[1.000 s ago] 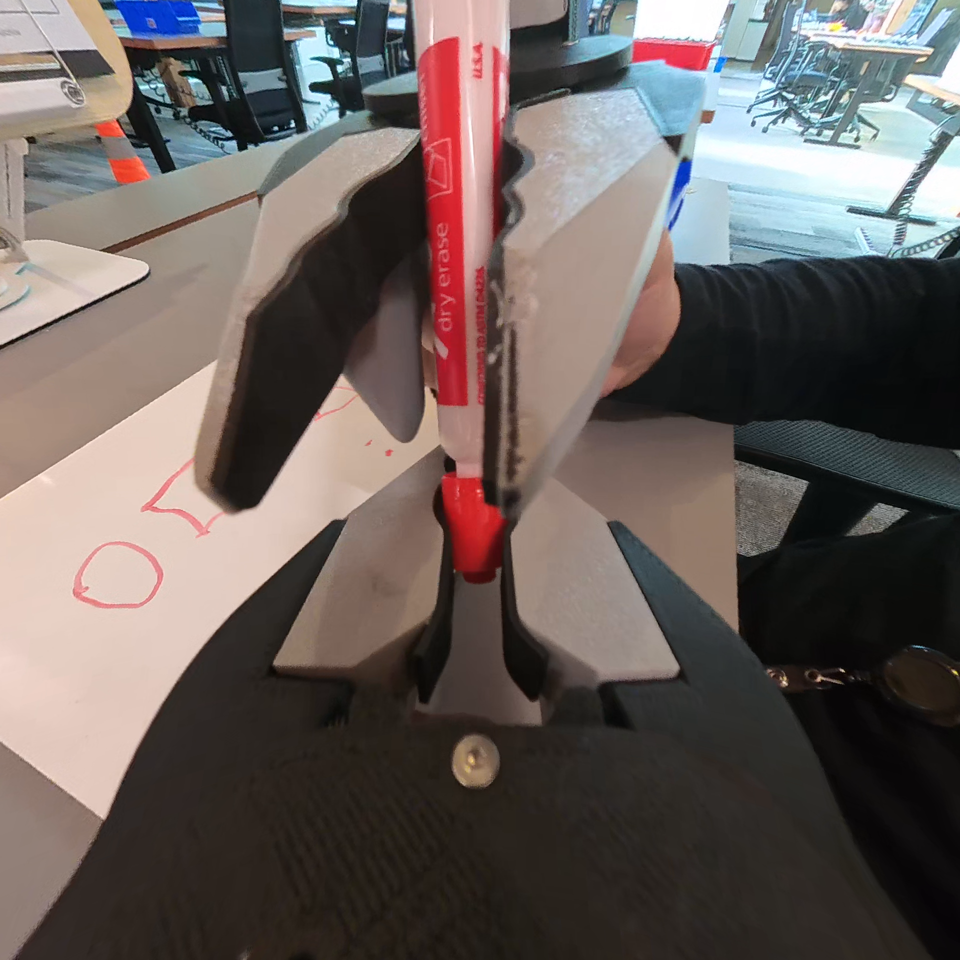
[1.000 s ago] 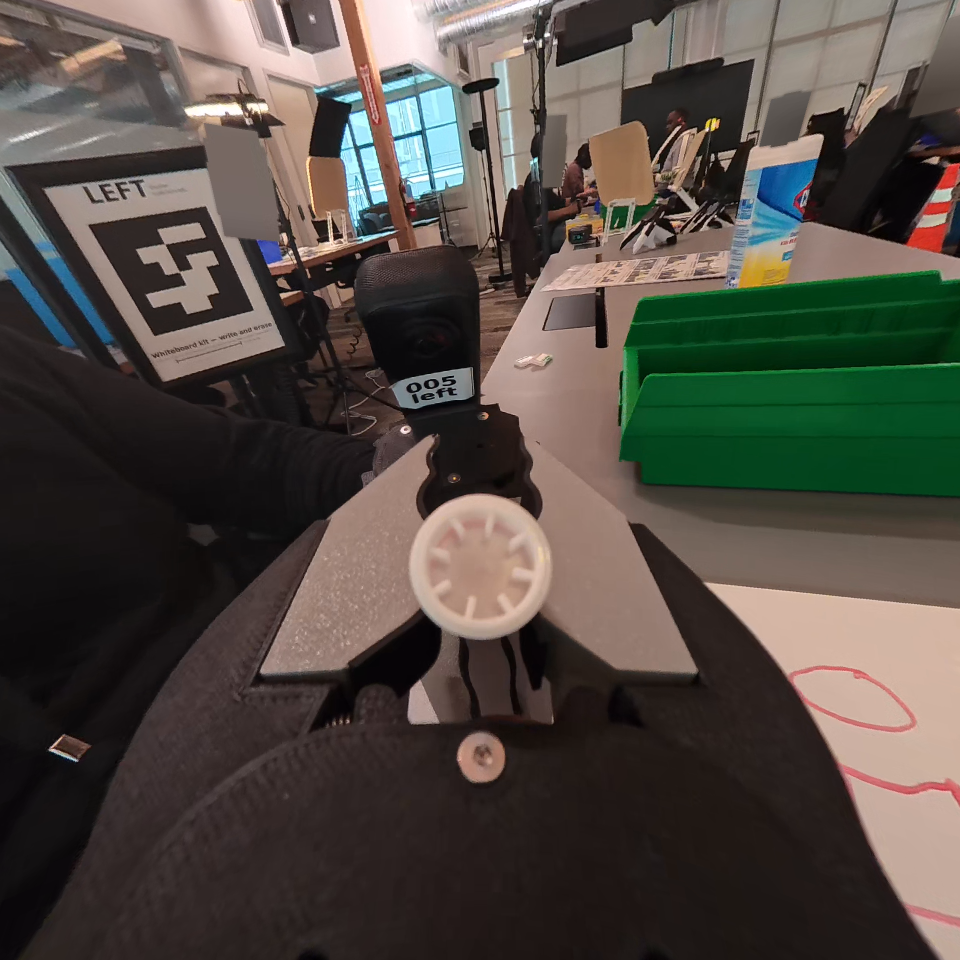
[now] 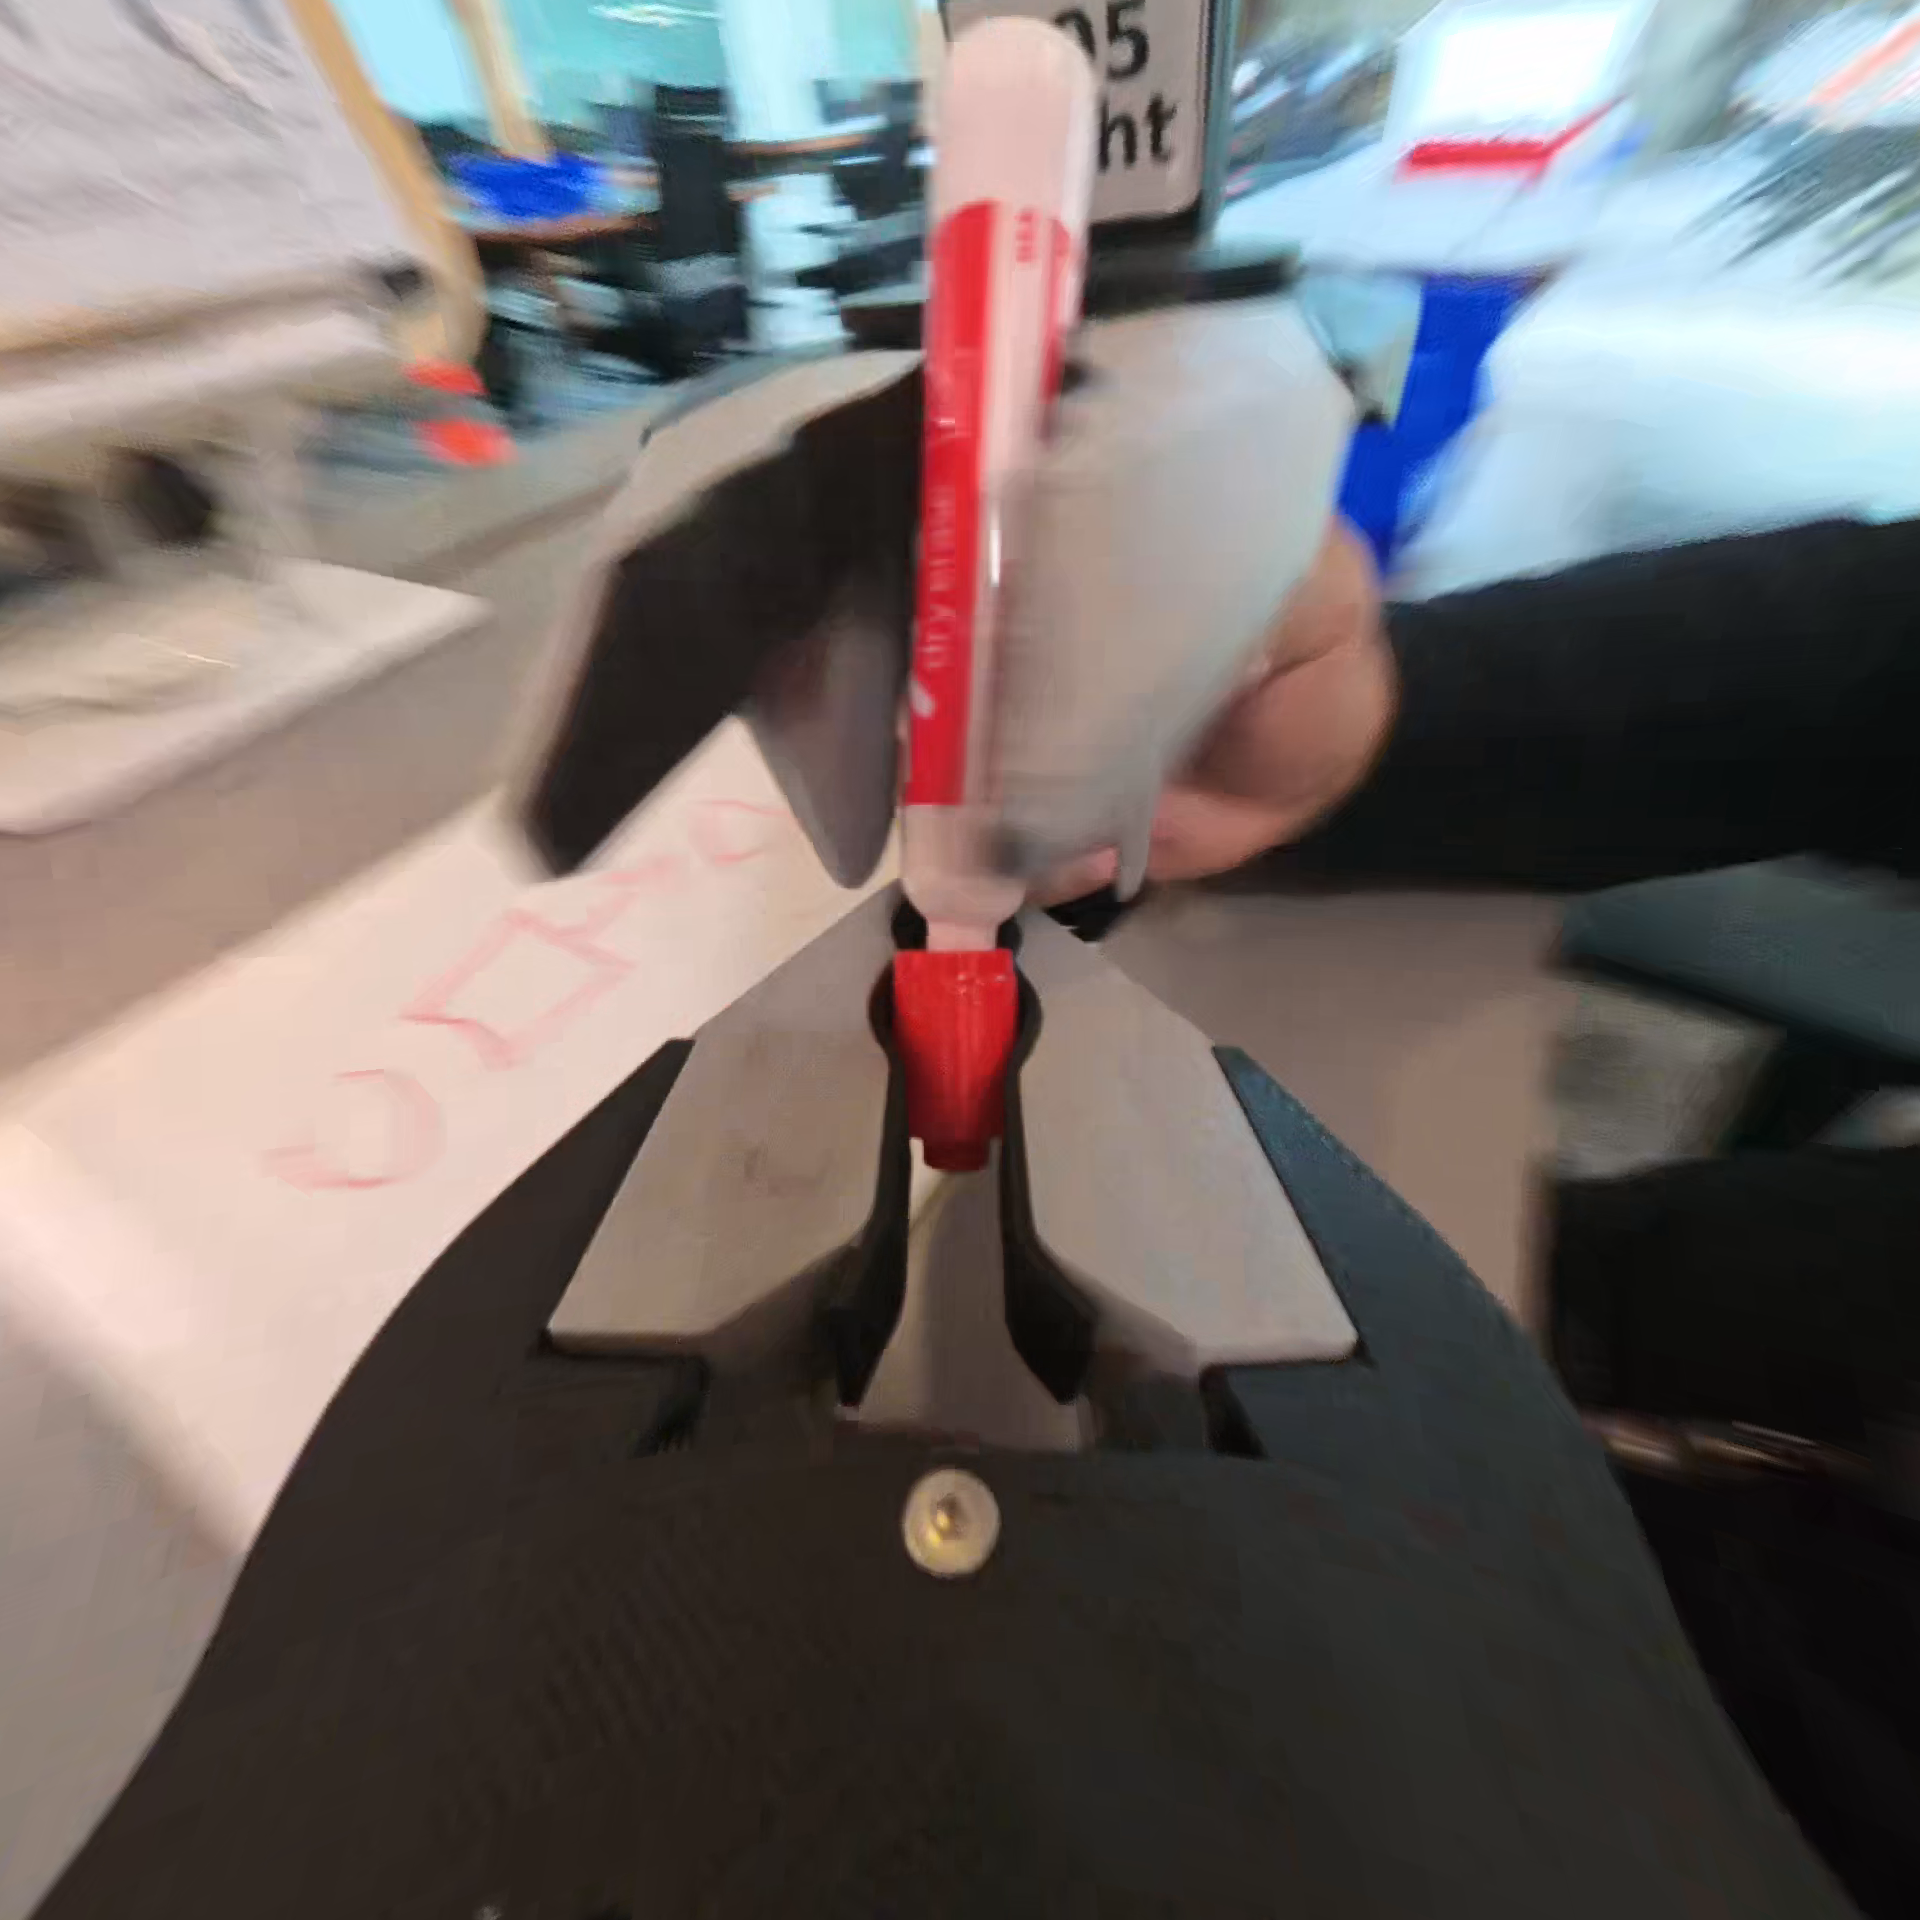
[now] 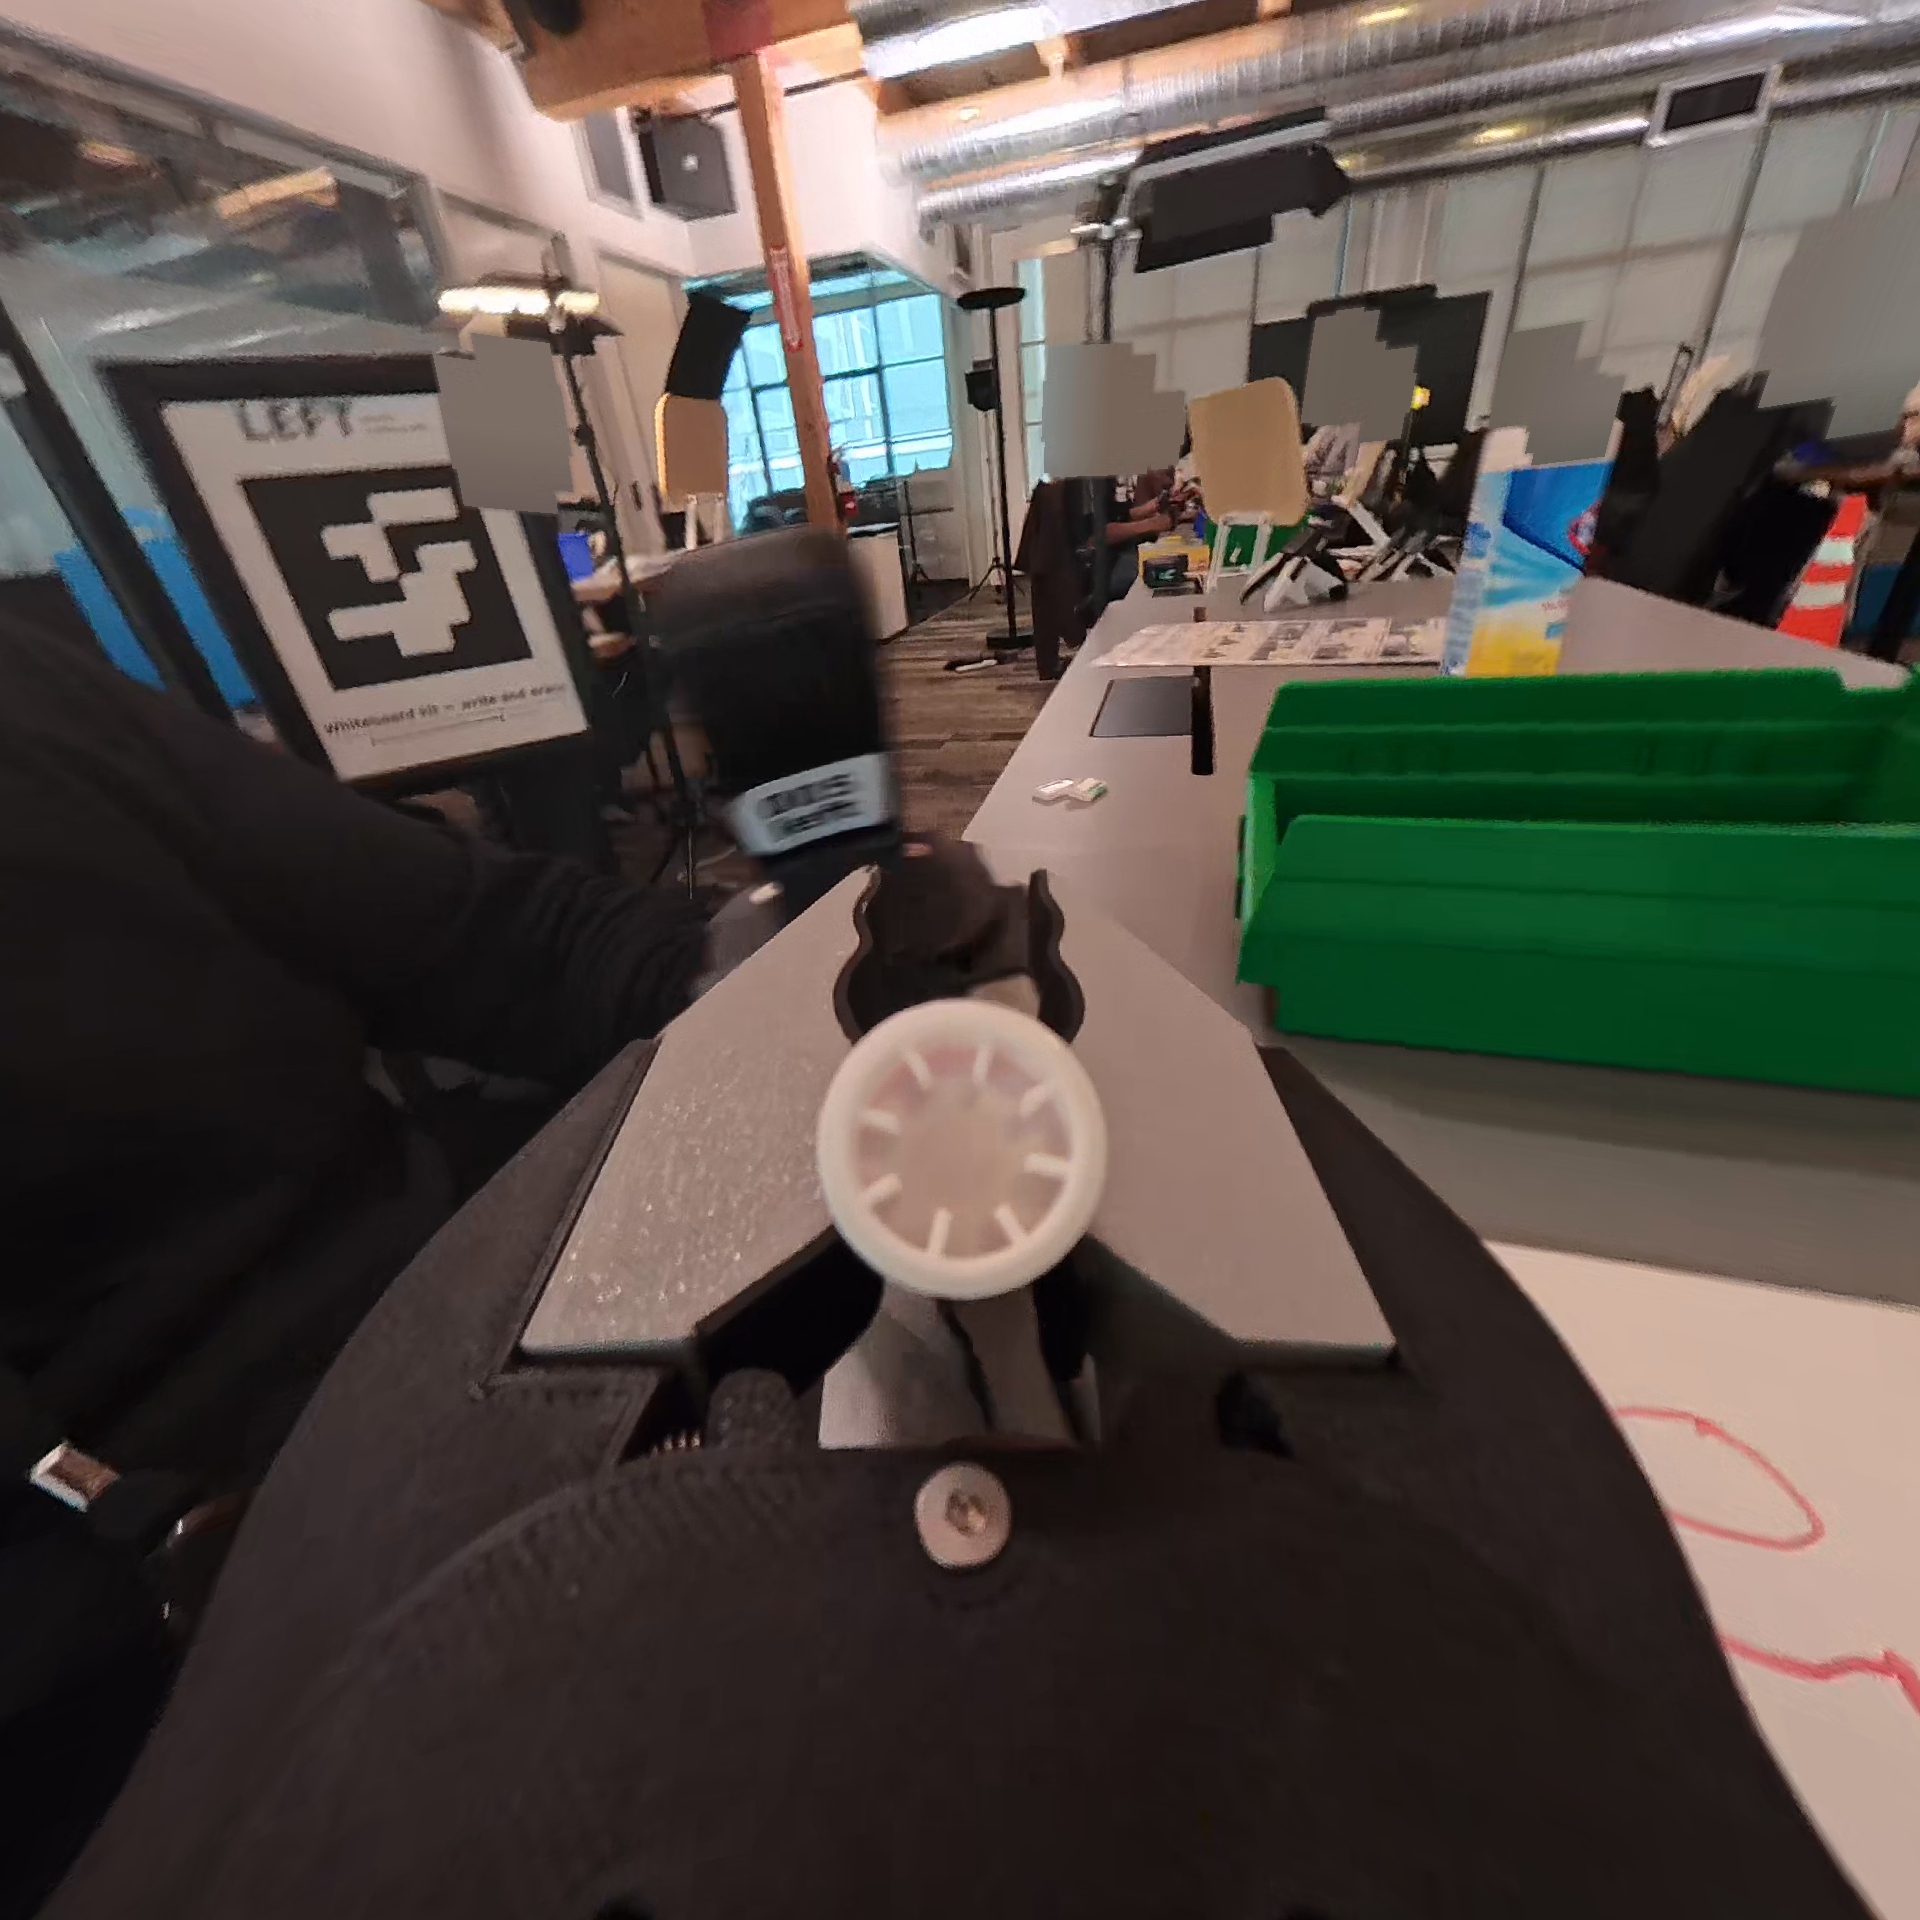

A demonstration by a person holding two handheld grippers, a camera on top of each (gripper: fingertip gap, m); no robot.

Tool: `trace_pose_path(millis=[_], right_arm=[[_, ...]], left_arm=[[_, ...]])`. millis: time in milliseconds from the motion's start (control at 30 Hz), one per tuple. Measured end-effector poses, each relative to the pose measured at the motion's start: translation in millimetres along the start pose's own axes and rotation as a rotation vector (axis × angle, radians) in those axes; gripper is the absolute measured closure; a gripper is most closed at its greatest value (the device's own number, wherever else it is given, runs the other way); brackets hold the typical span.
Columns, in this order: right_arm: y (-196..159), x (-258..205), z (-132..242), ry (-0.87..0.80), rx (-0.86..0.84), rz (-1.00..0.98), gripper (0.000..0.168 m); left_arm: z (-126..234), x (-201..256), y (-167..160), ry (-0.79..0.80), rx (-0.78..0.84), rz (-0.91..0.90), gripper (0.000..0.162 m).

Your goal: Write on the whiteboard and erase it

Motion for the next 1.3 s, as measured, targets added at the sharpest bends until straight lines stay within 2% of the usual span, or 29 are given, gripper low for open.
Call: trace_pose_path(millis=[67, 233, 333, 367, 467, 667, 700, 800, 933, 1133, 1300], right_arm=[[2, -9, -3, 0.051, -0.040, 0.071, 0.142], [2, -25, -8, 0.244, -0.076, 0.067, 0.144], [3, -33, -14, 0.293, -0.094, 0.077, 0.142], [3, -33, -15, 0.276, -0.106, 0.080, 0.142], [5, -21, -11, 0.103, -0.094, 0.085, 0.143], [-3, -6, -7, 0.048, -0.094, -0.030, 0.143], [-3, -6, -8, 0.055, -0.082, -0.036, 0.143], [1, -14, -11, 0.126, -0.038, -0.036, 0.143], [5, -22, -14, 0.093, -0.108, 0.082, 0.142], [4, -8, 0, 0.122, -0.107, -0.077, 0.143], [1, -2, 2, 0.113, -0.095, -0.111, 0.142]], left_arm=[[2, 2, 0, -0.265, -0.013, 0.222, 0.154], [8, 19, -1, -0.592, -0.051, 0.371, 0.154], [12, 24, -2, -0.744, -0.079, 0.444, 0.154], [11, 22, -3, -0.715, -0.080, 0.444, 0.154], [6, 9, 0, -0.395, -0.014, 0.291, 0.154], [-3, 11, -7, 0.021, -0.116, -0.050, 0.155], [-4, 13, -7, 0.019, -0.124, -0.051, 0.154], [-4, 18, -5, -0.117, -0.111, 0.073, 0.155], [-3, 15, -2, -0.176, -0.064, 0.134, 0.154], [4, 9, 3, -0.221, 0.048, 0.167, 0.153], [4, 4, 2, -0.270, 0.033, 0.216, 0.153]])
Point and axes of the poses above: each gripper's, where its closed fingertips meet, z back along the fingers, y out of its top, x = y × z across the jaws, the point moved 8 cm from there along z, back along the fingers, and after that the axes turned 11 degrees about y, right-handed, at the moved point
